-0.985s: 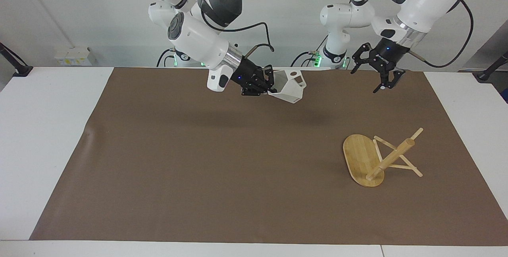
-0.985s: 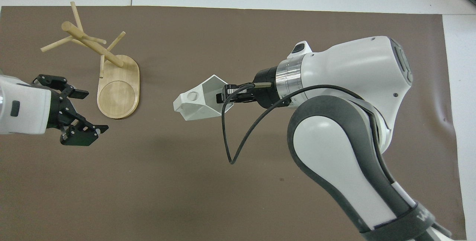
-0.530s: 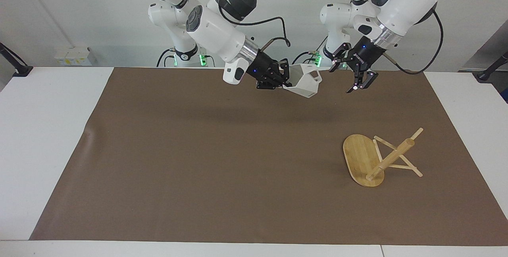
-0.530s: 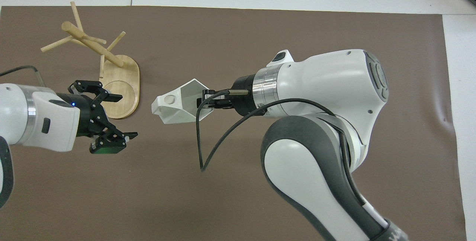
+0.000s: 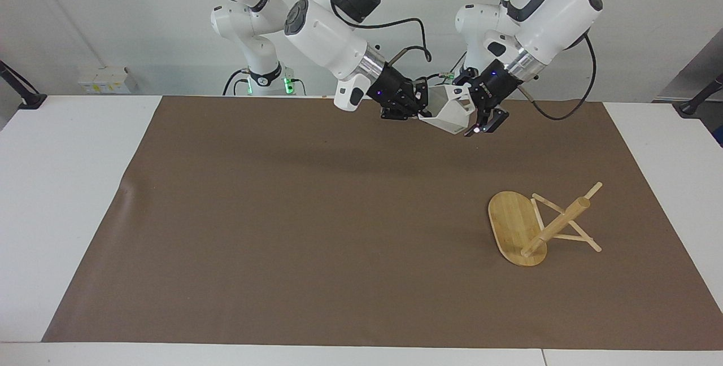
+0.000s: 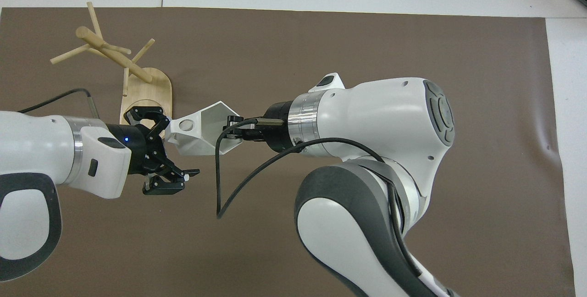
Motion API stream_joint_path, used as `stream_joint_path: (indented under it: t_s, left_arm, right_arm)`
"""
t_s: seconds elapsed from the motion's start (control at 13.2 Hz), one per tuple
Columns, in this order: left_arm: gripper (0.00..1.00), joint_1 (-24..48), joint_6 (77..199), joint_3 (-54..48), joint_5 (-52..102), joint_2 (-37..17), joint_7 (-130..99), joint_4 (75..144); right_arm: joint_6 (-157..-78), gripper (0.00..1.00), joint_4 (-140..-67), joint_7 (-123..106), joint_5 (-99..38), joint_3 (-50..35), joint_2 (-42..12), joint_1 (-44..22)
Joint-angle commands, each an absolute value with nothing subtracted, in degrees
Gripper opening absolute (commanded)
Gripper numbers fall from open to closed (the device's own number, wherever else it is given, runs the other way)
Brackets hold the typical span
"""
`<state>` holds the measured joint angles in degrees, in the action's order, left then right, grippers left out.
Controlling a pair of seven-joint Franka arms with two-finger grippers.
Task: Hang cup on rack
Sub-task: 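Close the left gripper on the cup held by the right gripper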
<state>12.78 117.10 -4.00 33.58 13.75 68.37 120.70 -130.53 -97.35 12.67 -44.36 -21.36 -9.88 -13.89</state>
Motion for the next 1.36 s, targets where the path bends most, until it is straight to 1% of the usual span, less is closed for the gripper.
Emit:
stream_joint_path:
  t_s: [0.0, 0.61, 0.83, 1.29]
  left_arm:
    - [1.00, 13.62, 118.56, -3.16, 35.94, 15.12, 71.88, 122.26]
    - [1.00, 13.01, 118.04, -2.81, 39.55, 14.94, 77.69, 121.64]
    - [1.00, 12.92, 118.65, -2.81, 44.44, 14.77, 79.61, 122.43]
    - [1.00, 13.62, 120.93, -2.81, 45.88, 14.24, 80.60, 122.78]
  right_arm:
    - [-130.78, 0.00, -96.33, 13.54, -44.91, -21.71, -10.55, -13.62]
    - [-130.43, 0.00, -96.68, 13.54, -44.82, -21.71, -10.55, -13.54]
    - [-130.34, 0.00, -96.77, 13.54, -44.82, -21.71, -10.55, -13.45]
    - [-130.25, 0.00, -96.86, 13.54, -44.82, -21.62, -10.55, -13.36]
